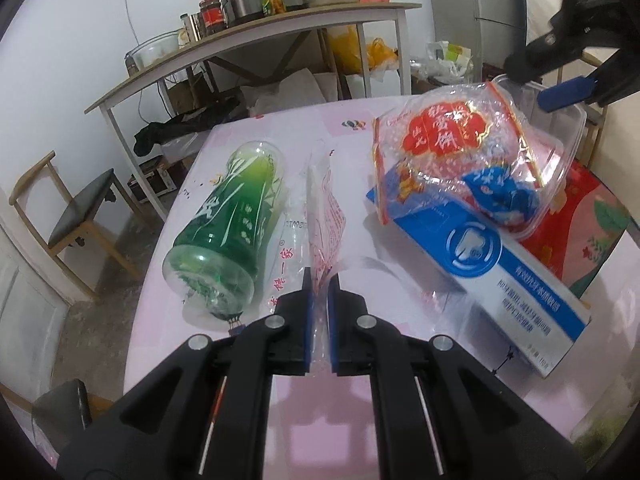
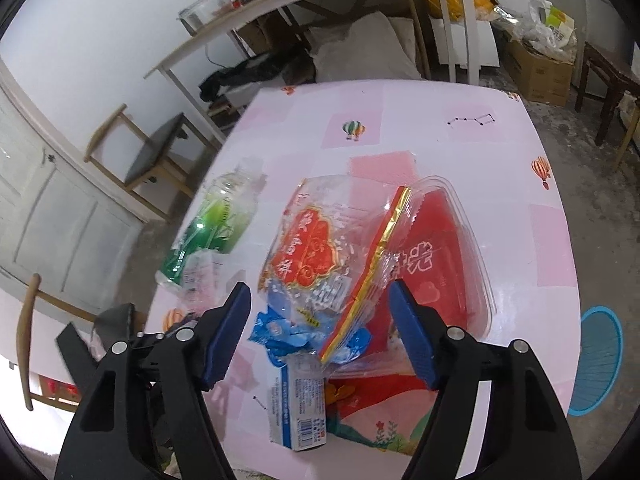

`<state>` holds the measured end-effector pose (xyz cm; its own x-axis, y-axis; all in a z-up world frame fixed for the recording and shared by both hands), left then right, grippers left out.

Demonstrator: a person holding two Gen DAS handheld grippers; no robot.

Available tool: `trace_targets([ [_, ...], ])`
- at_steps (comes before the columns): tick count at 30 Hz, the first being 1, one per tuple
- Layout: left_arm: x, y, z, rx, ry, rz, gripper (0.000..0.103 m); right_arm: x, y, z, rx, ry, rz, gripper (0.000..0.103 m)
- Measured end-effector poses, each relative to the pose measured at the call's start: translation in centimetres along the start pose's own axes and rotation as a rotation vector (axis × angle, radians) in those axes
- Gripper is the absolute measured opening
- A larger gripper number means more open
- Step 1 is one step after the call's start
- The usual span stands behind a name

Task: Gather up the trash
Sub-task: 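Grasp the clear red-printed bag with the right gripper while the left holds the clear bag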

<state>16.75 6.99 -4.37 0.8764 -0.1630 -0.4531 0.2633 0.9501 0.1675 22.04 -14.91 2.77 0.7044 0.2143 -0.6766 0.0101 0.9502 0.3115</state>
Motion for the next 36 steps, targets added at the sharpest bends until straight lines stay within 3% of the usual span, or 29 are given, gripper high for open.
trace_targets([
  [6,0.7,-0.9,0.4,0.005,-0.008,-0.028,0.005,2.1,-0.8,0.3,0.032,0.061,-0.062,0.07],
  [12,1.2,-2.1,0.6,0.017,-0.017,-0.061,0.005,2.7,-0.7,0.6,0.029,0.071,-0.064,0.074],
  [27,2.9,-3.7,0.0,0.046,0.019,-0.115,0.005,3.7,0.7,0.5,0.056,0.105,0.038,0.074],
  [33,3.0,-4.1,0.0,0.068,0.017,-0.126,0.005,3.8,1.7,0.7,0.046,0.073,0.073,0.074],
  [36,3.2,-4.1,0.0,0.073,0.02,-0.126,0.005,3.9,1.7,0.8,0.047,0.061,0.082,0.065],
])
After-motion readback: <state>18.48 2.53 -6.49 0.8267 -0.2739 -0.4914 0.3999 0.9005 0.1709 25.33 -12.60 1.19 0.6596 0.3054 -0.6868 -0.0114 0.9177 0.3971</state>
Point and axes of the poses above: each gripper's, at about its wrist camera, not at the fingertips, and x roughly the way its jaws point, y to its left, z to its top, the point moved 1 cm from there along x, roughly the way its jaws point, and after that the axes turned 15 degrees about -y, right-handed, at the moved point
